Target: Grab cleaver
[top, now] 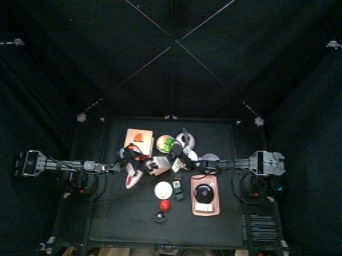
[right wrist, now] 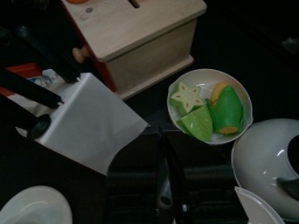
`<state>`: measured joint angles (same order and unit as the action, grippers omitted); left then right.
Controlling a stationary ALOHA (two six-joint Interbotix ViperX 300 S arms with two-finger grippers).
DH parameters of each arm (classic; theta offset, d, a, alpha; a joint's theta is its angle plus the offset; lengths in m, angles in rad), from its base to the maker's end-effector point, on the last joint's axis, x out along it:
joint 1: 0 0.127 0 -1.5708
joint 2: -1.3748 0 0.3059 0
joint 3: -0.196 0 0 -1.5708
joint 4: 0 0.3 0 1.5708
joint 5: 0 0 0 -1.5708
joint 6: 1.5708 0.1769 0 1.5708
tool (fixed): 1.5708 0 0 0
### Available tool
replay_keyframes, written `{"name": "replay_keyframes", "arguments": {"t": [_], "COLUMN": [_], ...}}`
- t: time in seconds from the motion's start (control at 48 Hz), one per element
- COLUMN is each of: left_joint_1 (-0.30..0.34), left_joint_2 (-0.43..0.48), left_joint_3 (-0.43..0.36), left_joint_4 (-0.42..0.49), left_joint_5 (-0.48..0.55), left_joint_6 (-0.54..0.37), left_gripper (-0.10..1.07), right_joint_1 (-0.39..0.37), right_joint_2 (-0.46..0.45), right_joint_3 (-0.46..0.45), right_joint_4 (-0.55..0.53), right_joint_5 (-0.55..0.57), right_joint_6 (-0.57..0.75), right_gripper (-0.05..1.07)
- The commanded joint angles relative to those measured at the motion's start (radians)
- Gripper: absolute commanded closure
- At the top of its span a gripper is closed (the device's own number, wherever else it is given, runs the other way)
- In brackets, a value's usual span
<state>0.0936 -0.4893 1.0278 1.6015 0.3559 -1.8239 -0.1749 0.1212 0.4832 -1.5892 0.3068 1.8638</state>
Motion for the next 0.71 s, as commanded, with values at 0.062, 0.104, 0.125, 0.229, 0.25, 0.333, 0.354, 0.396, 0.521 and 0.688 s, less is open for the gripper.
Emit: {"name": "replay_keyframes", "arguments": {"t": [0.062,0.104,0.125,0.229,0.25,0.333,0.354,0.396,0.521,0.688], "left_joint_1": [0.003,0.003,0.003,0.003,0.003,0.005,0.005,0.005,0.005,0.006], "left_joint_2": [0.011,0.015,0.018,0.034,0.037,0.051,0.054,0.063,0.092,0.121], "left_joint_3": [-0.028,-0.028,-0.028,-0.037,-0.040,-0.052,-0.055,-0.061,-0.083,-0.091], "left_joint_4": [0.006,0.006,0.006,0.008,0.008,0.008,0.009,0.011,0.015,0.020], "left_joint_5": [0.000,0.003,0.005,0.005,0.005,0.005,0.005,0.005,0.006,0.009], "left_joint_6": [0.000,0.000,-0.002,-0.002,0.000,0.000,0.000,0.000,0.002,0.000], "left_gripper": [0.14,0.14,0.14,0.14,0.14,0.14,0.14,0.14,0.14,0.14], "right_joint_1": [0.002,0.002,0.002,0.002,0.002,0.002,0.002,0.002,0.000,-0.003], "right_joint_2": [0.003,0.008,0.009,0.023,0.026,0.034,0.035,0.040,0.049,0.054], "right_joint_3": [-0.043,-0.048,-0.049,-0.060,-0.061,-0.069,-0.071,-0.075,-0.083,-0.081], "right_joint_4": [-0.003,0.000,0.000,0.002,0.002,0.003,0.003,0.003,0.012,0.018], "right_joint_5": [0.003,0.003,0.003,0.002,0.002,-0.005,-0.005,-0.009,-0.012,-0.011], "right_joint_6": [0.000,0.000,0.000,0.000,0.000,0.000,0.000,0.000,0.000,0.000], "right_gripper": [0.65,0.65,0.65,0.65,0.65,0.65,0.65,0.65,0.65,0.65]}}
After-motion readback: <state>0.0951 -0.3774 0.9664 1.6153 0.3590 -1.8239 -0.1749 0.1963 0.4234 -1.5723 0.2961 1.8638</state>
